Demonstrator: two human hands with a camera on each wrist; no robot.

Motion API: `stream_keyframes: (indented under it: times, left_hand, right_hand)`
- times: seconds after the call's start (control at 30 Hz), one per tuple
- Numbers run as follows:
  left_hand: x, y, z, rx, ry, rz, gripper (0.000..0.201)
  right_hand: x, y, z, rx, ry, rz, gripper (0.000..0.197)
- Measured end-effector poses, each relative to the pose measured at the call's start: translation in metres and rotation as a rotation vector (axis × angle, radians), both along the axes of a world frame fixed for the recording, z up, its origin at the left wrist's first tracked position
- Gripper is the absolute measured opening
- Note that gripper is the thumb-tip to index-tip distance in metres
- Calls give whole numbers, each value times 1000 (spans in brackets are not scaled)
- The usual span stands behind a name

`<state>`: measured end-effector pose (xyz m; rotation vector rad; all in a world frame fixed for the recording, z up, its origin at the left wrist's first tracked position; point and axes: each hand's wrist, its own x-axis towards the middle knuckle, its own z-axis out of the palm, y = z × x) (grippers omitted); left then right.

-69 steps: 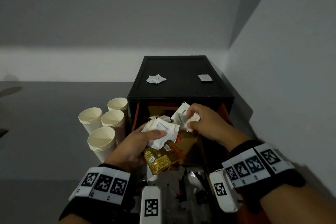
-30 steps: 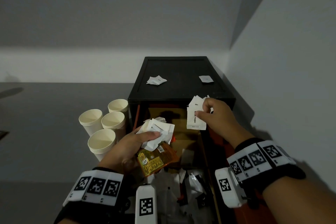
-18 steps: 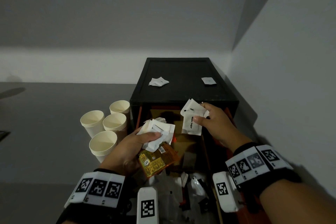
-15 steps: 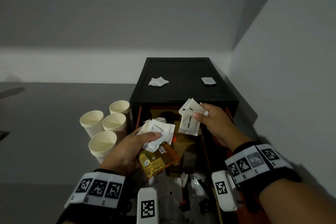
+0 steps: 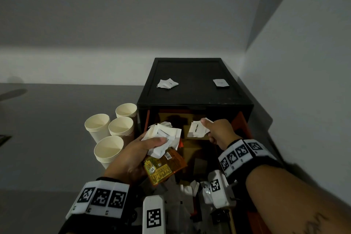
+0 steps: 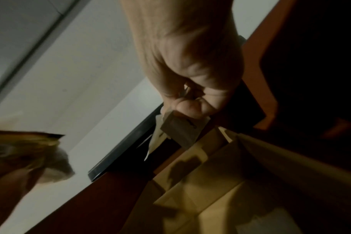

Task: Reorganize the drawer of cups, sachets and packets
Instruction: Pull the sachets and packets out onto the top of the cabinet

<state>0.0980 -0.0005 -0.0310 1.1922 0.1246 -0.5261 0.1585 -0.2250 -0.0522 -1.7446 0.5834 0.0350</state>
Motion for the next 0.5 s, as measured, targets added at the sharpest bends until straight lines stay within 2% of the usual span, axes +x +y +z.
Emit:
stream_keyframes:
  times: [0.1,0.17,0.3,0.43,0.5]
  left_hand:
    - [3,0,-1,18,6,3,46]
    - [4,2,-2,17,5,20,39]
    - [6,5,-4,16,-29,16,41]
    - [8,4,-4,12,-42,18,38]
    - [8,3,-3,7,-38,18,35]
  right_hand:
    - [11,4,-1,210,46,-113,28]
    - [14,5,1,255,77,-129,29]
    - [12,0,4,91,92,-21,32]
    - [6,-6,5,122,67,130,18]
    - [4,-9,5,64,36,203,15]
